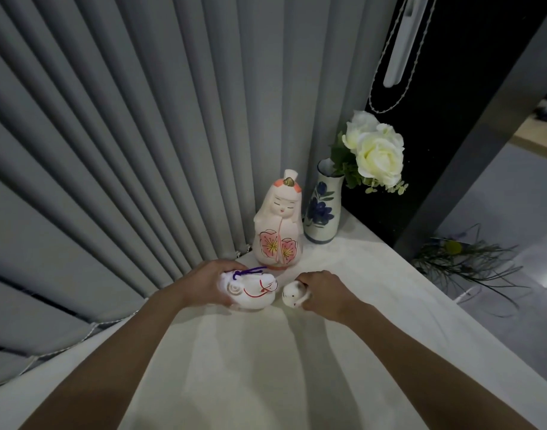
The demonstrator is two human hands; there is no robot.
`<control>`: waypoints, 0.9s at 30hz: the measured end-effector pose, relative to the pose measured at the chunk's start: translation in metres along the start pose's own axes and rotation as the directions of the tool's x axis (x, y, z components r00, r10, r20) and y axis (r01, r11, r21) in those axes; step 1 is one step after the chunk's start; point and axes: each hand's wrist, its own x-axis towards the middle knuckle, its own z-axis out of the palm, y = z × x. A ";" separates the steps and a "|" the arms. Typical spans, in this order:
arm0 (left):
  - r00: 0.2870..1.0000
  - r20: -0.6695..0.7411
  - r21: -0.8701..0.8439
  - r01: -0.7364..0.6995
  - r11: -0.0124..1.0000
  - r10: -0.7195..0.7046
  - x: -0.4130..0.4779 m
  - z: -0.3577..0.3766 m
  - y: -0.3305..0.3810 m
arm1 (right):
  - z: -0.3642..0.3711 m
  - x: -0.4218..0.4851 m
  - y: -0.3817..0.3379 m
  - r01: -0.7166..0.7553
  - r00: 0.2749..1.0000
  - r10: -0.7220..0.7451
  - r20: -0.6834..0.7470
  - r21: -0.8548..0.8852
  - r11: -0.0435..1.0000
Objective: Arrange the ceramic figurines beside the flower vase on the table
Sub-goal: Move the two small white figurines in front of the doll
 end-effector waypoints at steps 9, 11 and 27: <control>0.999 -0.021 0.097 -0.022 0.995 0.024 -0.002 0.001 0.006 | 0.003 -0.001 0.000 -0.021 1.000 0.021 -0.007 0.025 0.999; 0.999 -0.040 0.119 -0.032 0.992 0.037 -0.004 0.001 0.009 | 0.002 -0.001 0.001 -0.021 1.000 0.021 0.003 0.034 0.999; 0.968 -0.251 0.153 0.061 0.986 -0.021 -0.097 0.012 0.021 | -0.019 -0.061 -0.001 -0.029 0.998 0.027 0.057 0.028 0.999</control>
